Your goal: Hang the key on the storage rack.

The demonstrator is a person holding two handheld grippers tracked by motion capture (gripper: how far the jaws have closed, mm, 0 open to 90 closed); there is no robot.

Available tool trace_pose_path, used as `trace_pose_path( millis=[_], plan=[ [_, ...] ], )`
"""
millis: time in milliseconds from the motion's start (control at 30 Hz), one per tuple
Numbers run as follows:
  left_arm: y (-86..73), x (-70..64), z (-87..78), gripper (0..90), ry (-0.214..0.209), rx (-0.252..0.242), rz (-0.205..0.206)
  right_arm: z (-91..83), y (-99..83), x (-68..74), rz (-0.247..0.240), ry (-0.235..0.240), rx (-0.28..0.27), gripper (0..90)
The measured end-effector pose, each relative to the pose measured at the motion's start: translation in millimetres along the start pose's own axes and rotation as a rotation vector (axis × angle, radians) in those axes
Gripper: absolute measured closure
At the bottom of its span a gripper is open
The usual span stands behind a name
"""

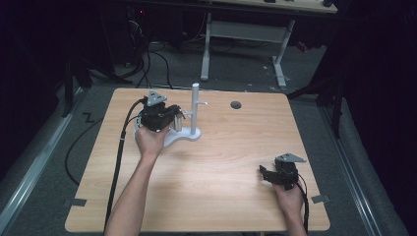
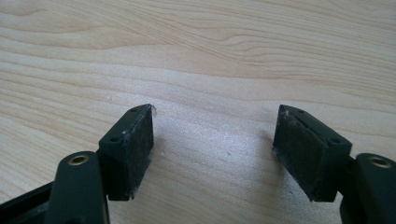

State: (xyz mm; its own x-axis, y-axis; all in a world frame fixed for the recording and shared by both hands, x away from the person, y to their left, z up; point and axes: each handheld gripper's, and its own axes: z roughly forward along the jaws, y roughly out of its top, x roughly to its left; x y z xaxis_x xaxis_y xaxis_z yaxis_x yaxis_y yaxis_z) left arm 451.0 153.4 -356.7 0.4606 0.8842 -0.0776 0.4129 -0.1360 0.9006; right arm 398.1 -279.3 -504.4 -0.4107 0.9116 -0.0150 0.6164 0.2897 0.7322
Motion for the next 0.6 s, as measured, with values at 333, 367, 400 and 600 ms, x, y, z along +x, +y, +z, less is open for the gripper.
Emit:
trace_pose_path(
  millis=[333,367,400,600],
  plan=[
    [3.3,-3.5,-3.7,85.4,-0.008,-0.026,0.012,0.0,0.0,0.1,0.000,0.000,0.000,28.9],
    [4.3,-3.3,-3.0,85.4,-0.006,-0.022,0.014,0.0,0.0,0.1,-0.001,0.000,0.000,28.9],
    [5.3,-3.0,-2.2,85.4,-0.006,-0.020,0.016,0.0,0.0,0.1,-0.001,0.000,0.000,28.9],
    [8.4,-1.4,-0.5,85.5,-0.002,-0.027,0.011,0.0,0.0,0.0,0.000,0.000,0.000,29.0]
  ],
)
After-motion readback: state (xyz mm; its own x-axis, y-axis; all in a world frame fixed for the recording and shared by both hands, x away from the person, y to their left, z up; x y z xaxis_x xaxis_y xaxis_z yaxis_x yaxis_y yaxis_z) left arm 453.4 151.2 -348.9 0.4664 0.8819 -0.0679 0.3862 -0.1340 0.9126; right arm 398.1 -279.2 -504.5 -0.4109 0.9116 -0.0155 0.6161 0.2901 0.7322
